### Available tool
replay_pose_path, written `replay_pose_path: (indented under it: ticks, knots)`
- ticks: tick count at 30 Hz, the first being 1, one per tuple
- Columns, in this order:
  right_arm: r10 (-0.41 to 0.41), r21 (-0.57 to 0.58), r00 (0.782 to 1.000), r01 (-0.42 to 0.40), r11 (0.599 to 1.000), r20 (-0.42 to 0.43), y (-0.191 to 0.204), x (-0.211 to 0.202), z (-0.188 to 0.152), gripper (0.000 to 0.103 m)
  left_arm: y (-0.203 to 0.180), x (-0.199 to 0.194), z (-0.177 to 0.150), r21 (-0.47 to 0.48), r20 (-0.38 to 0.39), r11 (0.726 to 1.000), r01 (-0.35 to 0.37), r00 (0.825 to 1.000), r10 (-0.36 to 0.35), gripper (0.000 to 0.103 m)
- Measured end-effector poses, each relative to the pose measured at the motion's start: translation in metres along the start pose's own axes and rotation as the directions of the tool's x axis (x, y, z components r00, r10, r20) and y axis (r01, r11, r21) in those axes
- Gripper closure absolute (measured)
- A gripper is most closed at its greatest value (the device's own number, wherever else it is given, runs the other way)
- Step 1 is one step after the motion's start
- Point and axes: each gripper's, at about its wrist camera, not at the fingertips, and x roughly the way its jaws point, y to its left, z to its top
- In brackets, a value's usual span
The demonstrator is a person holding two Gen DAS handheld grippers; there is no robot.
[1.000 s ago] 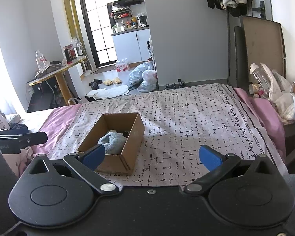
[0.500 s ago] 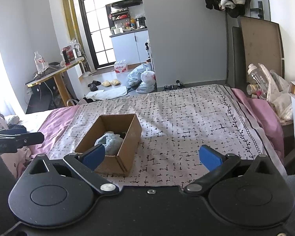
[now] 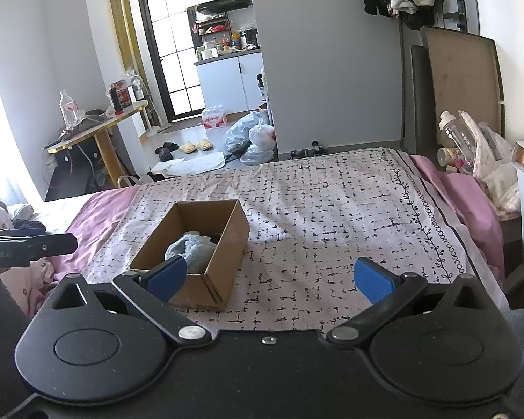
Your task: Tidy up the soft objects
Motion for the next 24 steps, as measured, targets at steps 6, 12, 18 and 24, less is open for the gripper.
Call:
replay_pose_path:
  ticks: [6,12,18,24]
  knots:
    - [-0.003,-0.011,1.0,0.003,1.0,0.0,0.0025,-0.0004,-0.001,0.0,0.0001,0.0003,0.0001,-0.003,0.001,1.0,0.002,1.0,-0.002,0.0]
    - [-0.003,-0.013,1.0,0.003,1.0,-0.005,0.0024,0.0013,-0.0033,0.0,-0.0015,0.001,0.0002,-0.001,-0.003,1.0,-0.004,1.0,0.004,0.0]
    - [-0.003,-0.005,1.0,0.003,1.0,-0.011,0.0012,0.0015,-0.0047,0.0,-0.0003,0.0017,-0.0004,-0.014,-0.006,1.0,-0.001,1.0,0.001,0.0]
    - [-0.006,-0.003,1.0,0.006,1.0,-0.009,0.0004,0.0017,-0.0051,0.0,-0.0021,0.0023,-0.0007,-0.001,-0.01,1.0,0.002,1.0,-0.002,0.0]
